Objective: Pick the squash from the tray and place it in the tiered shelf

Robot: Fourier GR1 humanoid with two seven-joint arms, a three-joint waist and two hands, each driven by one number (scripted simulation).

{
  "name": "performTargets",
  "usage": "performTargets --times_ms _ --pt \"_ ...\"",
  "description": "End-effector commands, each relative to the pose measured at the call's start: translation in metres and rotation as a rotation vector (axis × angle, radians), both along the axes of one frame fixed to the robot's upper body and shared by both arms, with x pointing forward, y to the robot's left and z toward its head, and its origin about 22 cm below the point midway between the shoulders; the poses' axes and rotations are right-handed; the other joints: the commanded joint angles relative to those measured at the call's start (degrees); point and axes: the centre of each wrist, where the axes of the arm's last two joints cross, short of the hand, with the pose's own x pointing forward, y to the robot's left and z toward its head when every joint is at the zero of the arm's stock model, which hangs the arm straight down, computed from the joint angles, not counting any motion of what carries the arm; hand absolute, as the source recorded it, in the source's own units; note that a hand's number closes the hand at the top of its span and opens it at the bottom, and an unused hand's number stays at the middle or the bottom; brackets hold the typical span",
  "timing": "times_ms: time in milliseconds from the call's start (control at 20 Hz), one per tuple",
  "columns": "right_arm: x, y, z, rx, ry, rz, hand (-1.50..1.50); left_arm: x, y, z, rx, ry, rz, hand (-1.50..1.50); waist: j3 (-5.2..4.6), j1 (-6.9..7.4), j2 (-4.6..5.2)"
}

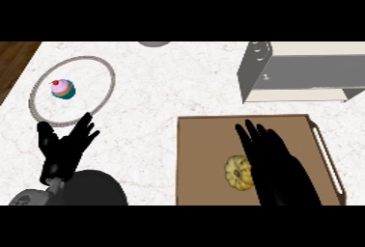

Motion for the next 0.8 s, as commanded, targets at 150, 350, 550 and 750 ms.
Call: performTargets --times_ms 150,350,550,750 --pt "-0.015 0.028 -0.037 -0.143 0.028 -0.189 -1.50 -0.008 0.009 -0.010 -0.001 0.048 0.017 0.00 -0.13 -1.47 0.02" --pt "-0.005 0.038 -0.024 -0.178 0.000 -0.219 -1.50 0.001 0.003 -0.006 0.011 0.035 0.032 0.00 -0.16 -1.60 0.10" --pt "-0.003 0.051 -0.046 -0.196 0.003 -0.218 -1.50 0.001 0.015 0.001 0.004 0.038 0.025 0.00 -0.11 -1.24 0.17" --pt "-0.008 0.060 -0.058 -0.181 0.004 -0.237 -1.50 -0.003 -0.007 -0.012 -0.015 0.019 0.021 0.00 -0.11 -1.49 0.21"
